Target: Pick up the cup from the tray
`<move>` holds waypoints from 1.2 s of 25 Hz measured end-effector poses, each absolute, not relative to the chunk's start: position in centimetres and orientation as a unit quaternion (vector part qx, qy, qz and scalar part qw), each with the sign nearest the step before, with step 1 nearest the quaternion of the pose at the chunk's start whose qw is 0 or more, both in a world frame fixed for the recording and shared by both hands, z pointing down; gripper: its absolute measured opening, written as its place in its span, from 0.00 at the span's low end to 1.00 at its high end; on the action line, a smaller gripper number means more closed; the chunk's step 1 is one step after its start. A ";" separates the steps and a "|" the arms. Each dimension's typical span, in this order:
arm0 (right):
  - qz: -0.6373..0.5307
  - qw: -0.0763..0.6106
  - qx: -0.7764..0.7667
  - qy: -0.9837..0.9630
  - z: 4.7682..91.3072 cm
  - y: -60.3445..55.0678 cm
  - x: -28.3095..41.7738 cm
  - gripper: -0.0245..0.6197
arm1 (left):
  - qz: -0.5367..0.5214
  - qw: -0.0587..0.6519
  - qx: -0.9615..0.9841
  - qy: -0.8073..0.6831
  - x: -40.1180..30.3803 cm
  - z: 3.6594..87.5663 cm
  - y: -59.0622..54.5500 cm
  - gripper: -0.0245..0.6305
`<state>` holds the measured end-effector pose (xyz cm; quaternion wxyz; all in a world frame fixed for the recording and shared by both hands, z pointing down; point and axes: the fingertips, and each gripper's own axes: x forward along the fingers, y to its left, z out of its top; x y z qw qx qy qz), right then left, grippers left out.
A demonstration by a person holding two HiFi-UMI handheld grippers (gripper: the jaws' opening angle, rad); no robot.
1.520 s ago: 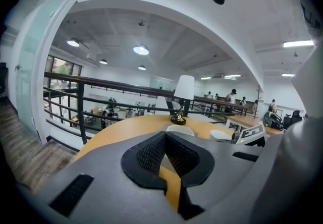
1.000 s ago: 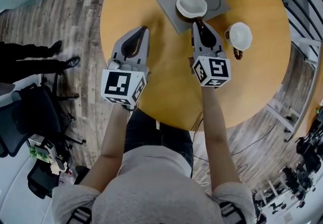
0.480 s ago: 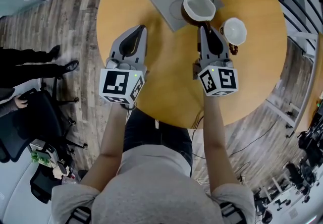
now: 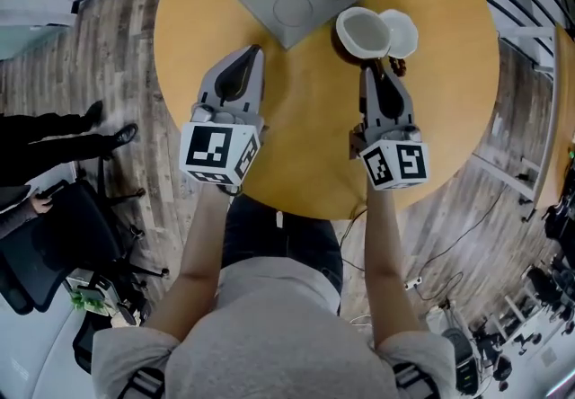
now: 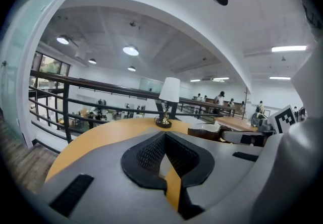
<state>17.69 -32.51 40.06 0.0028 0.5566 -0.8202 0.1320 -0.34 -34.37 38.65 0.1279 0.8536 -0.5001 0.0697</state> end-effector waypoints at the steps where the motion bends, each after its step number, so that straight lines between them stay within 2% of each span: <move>1: 0.137 0.007 0.559 -0.818 40.6 -32.0 18.0 0.11 | 0.072 0.128 0.856 -0.496 0.1 38.8 -34.2 0.05; 11: 0.175 0.028 0.555 -0.813 45.0 -29.1 18.3 0.11 | 0.084 0.129 0.867 -0.475 2.9 39.4 -32.4 0.05; 30: 0.187 0.080 0.535 -0.820 49.6 -29.1 17.3 0.11 | 0.092 0.131 0.857 -0.490 1.9 40.0 -32.1 0.05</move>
